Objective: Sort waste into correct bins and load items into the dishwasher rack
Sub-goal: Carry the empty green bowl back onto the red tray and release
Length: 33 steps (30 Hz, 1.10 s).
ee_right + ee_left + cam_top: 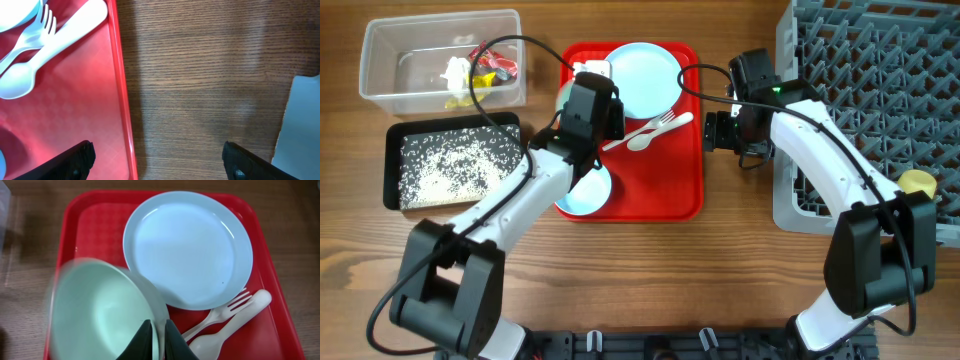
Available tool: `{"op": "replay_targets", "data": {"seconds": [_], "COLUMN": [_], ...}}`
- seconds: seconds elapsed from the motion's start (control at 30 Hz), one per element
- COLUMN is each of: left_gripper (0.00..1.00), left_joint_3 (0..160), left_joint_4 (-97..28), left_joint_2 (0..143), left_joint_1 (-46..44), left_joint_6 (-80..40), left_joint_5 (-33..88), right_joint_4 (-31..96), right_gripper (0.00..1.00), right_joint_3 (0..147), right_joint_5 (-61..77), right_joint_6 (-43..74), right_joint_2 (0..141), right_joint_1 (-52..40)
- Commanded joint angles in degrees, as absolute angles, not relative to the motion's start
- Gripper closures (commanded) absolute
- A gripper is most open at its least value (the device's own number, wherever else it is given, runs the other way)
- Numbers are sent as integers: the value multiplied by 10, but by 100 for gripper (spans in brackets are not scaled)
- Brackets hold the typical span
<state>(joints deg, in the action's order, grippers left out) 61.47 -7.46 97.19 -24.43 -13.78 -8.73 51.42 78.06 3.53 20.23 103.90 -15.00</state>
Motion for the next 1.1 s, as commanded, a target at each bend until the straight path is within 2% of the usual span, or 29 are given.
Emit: {"op": "replay_targets", "data": {"seconds": [0.0,0.07,0.13,0.33,0.37,0.53,0.7,0.8,0.9,1.07], "left_gripper": [87,83,68,17,0,0,0,0,0,0], "left_joint_3": [627,627,627,627,627,635,645,645,645,645], "left_joint_4": [-70,-73,-76,-85,-85,-107,-169,-215,-282,-357], "left_joint_2": [983,983,983,982,980,921,794,738,687,678], "left_joint_1": [-246,-245,-245,-245,-244,-221,-158,-120,-65,-6], "left_joint_6": [-128,-128,-128,-128,-129,-173,-170,-169,-170,-172], "left_joint_5": [-73,-73,-73,-73,-73,-73,-73,-73,-73,-69], "right_joint_4": [512,512,512,507,503,473,463,442,388,331], "right_gripper": [14,14,14,14,14,15,15,15,20,21], "right_joint_3": [781,781,781,781,781,786,811,818,818,818], "right_joint_5": [26,26,26,28,34,129,197,199,194,105], "right_joint_6": [197,197,197,196,195,165,165,170,217,301], "right_joint_2": [1027,1027,1027,1027,1027,1027,1027,1027,1028,1034], "right_joint_1": [-151,-151,-151,-151,-151,-151,-166,-194,-249,-324]}}
